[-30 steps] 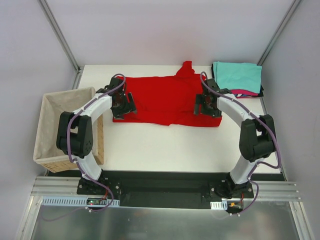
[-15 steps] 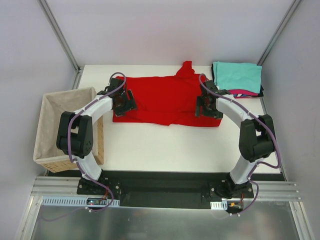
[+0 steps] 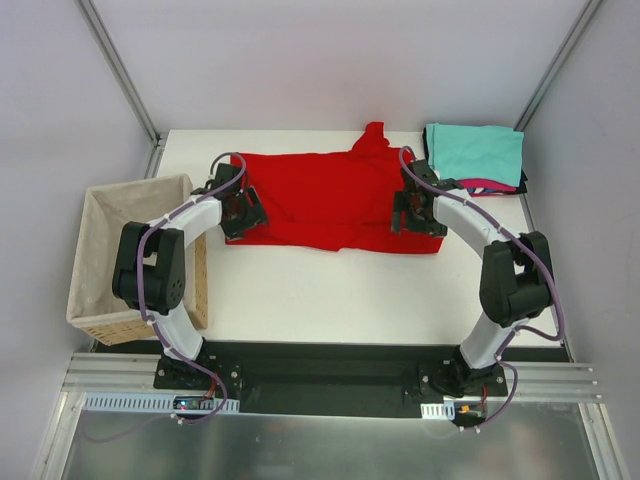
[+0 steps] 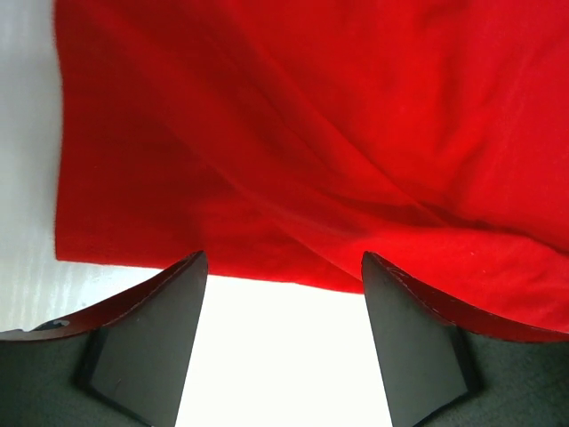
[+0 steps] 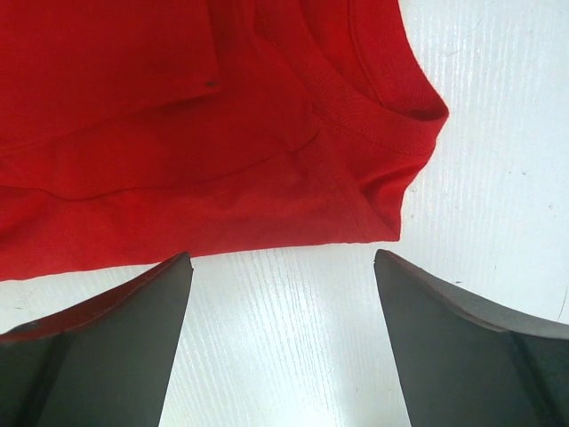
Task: Fold and stack the t-shirts
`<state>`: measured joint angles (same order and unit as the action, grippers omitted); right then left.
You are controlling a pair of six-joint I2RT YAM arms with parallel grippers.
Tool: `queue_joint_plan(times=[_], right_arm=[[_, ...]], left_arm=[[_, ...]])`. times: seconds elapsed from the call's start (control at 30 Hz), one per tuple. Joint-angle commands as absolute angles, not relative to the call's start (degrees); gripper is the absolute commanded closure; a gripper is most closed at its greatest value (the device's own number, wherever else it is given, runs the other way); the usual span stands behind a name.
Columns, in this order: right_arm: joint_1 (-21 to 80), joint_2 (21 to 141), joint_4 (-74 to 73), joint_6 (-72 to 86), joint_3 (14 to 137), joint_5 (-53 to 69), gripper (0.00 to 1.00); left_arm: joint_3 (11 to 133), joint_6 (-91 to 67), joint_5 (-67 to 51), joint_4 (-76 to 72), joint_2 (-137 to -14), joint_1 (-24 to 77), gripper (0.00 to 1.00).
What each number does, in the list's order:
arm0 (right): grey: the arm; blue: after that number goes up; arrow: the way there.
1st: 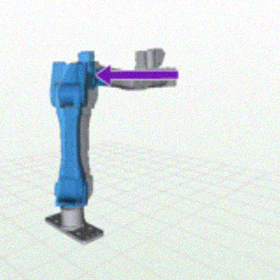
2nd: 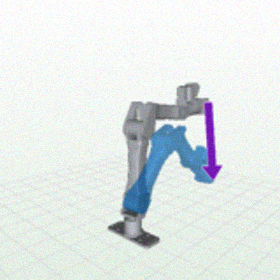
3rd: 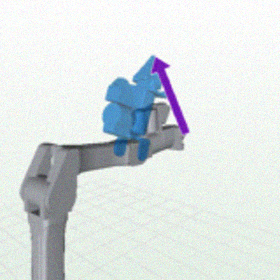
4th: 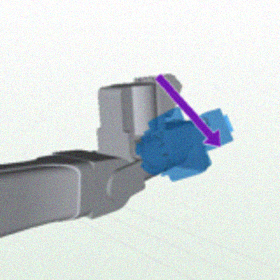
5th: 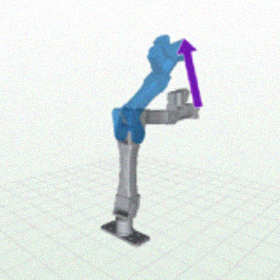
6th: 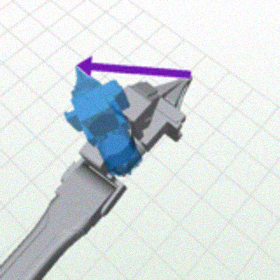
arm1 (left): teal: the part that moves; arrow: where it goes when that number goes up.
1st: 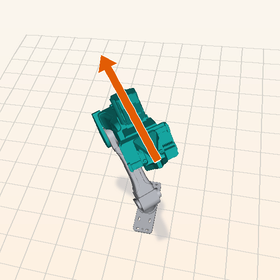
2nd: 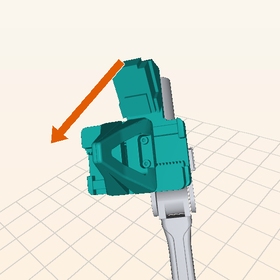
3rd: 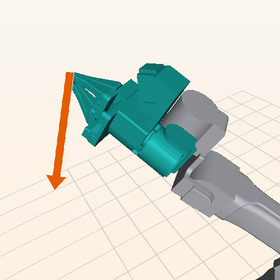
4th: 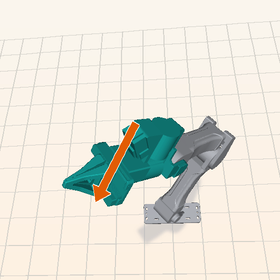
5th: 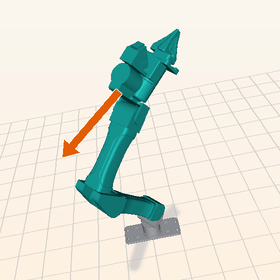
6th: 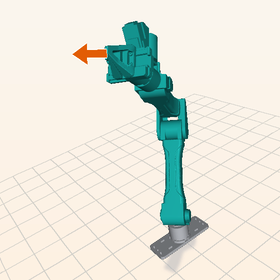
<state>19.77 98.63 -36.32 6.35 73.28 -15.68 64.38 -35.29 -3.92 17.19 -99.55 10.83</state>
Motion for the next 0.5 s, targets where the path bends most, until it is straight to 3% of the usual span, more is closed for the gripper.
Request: queue_joint_plan(times=[0.0, 0.47], right_arm=[[20.13, 95.71, -37.44, 5.8, 73.65, -16.35, 0.12], [20.39, 93.6, -37.53, 5.63, 72.16, -16.52, 0.12]], left_arm=[[63.54, -37.18, -1.67, 16.52, -100.37, 9.23, 0.31], [65.83, -37.27, 0.62, 18.02, -106.61, 8.09, 0.32]])
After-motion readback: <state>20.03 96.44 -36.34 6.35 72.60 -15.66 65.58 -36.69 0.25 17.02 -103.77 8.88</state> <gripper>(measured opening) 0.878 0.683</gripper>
